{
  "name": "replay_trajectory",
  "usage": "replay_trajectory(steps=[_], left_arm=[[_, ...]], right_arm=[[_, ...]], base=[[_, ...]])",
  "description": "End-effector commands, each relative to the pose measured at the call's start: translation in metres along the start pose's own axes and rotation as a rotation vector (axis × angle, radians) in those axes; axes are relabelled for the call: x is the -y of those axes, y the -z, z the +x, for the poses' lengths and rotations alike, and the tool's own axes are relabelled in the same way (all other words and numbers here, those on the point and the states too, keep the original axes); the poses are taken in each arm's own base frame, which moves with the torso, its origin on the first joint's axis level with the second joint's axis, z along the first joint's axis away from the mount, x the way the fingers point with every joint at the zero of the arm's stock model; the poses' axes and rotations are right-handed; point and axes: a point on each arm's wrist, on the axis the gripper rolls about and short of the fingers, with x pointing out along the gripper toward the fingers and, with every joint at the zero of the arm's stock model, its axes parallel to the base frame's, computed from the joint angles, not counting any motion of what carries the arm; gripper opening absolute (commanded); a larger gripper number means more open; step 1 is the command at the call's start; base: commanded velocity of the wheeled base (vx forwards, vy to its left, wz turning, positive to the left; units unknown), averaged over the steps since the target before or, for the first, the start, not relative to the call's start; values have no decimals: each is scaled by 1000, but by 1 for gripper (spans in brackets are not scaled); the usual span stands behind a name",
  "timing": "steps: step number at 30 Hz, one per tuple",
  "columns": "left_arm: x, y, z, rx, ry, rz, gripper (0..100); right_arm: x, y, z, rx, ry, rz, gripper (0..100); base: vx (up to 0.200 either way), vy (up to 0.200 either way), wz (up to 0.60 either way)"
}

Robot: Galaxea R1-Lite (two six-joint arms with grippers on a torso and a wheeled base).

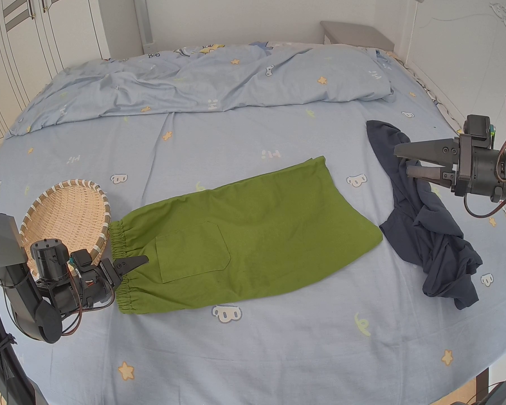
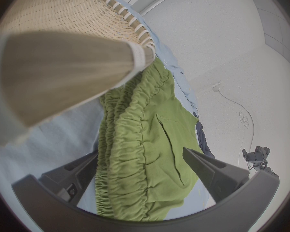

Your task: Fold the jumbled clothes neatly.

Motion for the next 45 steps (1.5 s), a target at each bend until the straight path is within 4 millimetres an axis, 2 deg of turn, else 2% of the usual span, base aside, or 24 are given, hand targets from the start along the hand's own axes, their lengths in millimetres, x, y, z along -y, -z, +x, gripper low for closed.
replay_trajectory(steps=[1, 7, 15, 16, 19, 20, 23, 29, 32, 33, 34, 35, 36, 39, 41, 43, 45], left_arm=[[0, 2, 6, -14, 8, 1, 100], [5, -1, 17, -31, 28, 13, 100], [5, -6, 21, -23, 32, 17, 100], [5, -6, 22, -25, 33, 18, 0], [5, -6, 22, -26, 34, 18, 0], [6, -6, 22, -26, 34, 18, 0], [6, -5, 21, -26, 34, 18, 0], [9, -3, 20, -32, 38, 20, 0], [11, 0, 18, -42, 43, 22, 0], [12, 0, 18, -42, 42, 24, 0], [15, 0, 16, -42, 50, 29, 0], [17, 0, 16, -42, 52, 30, 0], [19, -1, 14, -37, 58, 36, 0], [23, 1, 13, -41, 66, 41, 0], [23, 1, 13, -44, 67, 40, 0], [23, 2, 13, -45, 66, 40, 0], [23, 2, 13, -45, 66, 40, 0]], right_arm=[[0, 1, 1, -3, -3, 0, 100], [1, 1, 2, -6, -2, 2, 100], [1, 0, 1, -2, 1, 2, 100], [1, 0, 1, -2, 1, 1, 100], [3, 1, 3, -8, 2, 2, 100], [10, 2, 10, -24, 14, 13, 100], [17, 0, 12, -24, 34, 26, 100], [41, -19, 20, -4, 93, -28, 100], [72, -28, 38, -52, 137, -74, 100], [74, -30, 40, -57, 139, -76, 100], [89, -38, 51, -91, 158, -62, 100], [93, -41, 54, -99, 163, -56, 100], [111, -46, 64, -131, 183, -31, 100], [141, -53, 81, -156, 205, -11, 100], [149, -53, 88, -161, 206, -8, 100], [162, -48, 103, -184, 201, -1, 100], [162, -48, 103, -184, 201, -1, 100]], base=[[0, 0, 0], [0, 0, 0], [0, 0, 0], [0, 0, 0], [0, 0, 0], [0, 0, 0], [0, 0, 0], [0, 0, 0], [0, 0, 0], [0, 0, 0], [0, 0, 0], [0, 0, 0], [0, 0, 0], [0, 0, 0], [0, 0, 0], [0, 0, 0], [0, 0, 0]])
